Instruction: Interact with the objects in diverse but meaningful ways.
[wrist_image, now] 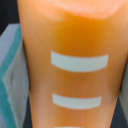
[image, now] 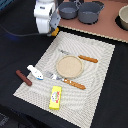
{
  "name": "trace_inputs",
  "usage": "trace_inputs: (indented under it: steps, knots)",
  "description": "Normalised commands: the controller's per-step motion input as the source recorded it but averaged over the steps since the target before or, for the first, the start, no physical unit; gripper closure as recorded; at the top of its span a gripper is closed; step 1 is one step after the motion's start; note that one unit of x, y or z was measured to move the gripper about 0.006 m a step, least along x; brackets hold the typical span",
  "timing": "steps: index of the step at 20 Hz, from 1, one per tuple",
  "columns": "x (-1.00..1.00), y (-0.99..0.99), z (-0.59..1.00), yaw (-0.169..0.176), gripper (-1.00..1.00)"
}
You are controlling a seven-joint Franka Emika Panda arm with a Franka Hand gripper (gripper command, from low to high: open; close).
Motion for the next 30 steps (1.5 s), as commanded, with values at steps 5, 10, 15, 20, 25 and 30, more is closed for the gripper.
trace_inputs:
  steps: [5, 10, 15, 20, 25, 30]
  knots:
    - [0.94, 0.06, 0.54, -0.072, 1.0]
    - [1.0, -0.03, 0.3, -0.023, 1.0]
    - [1.0, -0.21, 0.22, -0.049, 1.0]
    - [0.99, -0.28, 0.15, -0.053, 1.0]
    - [0.95, -0.43, 0.07, -0.048, 1.0]
    - [0.79, -0.55, 0.0, -0.019, 1.0]
